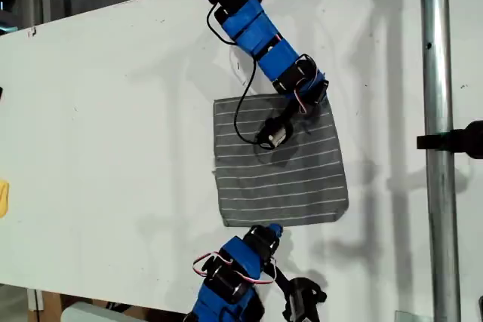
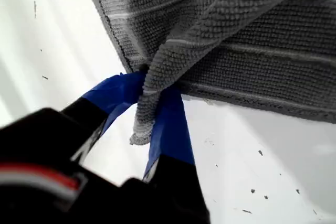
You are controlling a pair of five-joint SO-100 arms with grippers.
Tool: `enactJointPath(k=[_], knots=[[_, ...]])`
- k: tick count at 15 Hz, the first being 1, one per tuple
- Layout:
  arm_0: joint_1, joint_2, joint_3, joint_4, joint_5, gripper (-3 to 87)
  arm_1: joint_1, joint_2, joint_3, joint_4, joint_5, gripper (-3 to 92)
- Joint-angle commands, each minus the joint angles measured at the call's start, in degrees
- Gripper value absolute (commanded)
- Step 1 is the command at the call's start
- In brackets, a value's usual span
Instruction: Grasp corners of a towel and fold twice.
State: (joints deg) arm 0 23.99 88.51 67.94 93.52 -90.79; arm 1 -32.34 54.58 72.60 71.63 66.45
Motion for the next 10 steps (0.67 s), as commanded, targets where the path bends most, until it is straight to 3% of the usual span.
enactJointPath(k=[1,3,10], knots=[[0.6,0.7,-4.6,-0.4,3.8,29.7,1.3,-0.9,0.2,-1.4,-0.7,-0.2],[1.1,0.7,-5.7,0.0,8.5,34.5,1.3,-1.5,-0.5,-1.5,-0.7,-0.2],[7.5,-20.0,-16.5,-5.5,10.9,28.6,1.6,-2.5,-1.1,-1.5,-0.4,-0.2]])
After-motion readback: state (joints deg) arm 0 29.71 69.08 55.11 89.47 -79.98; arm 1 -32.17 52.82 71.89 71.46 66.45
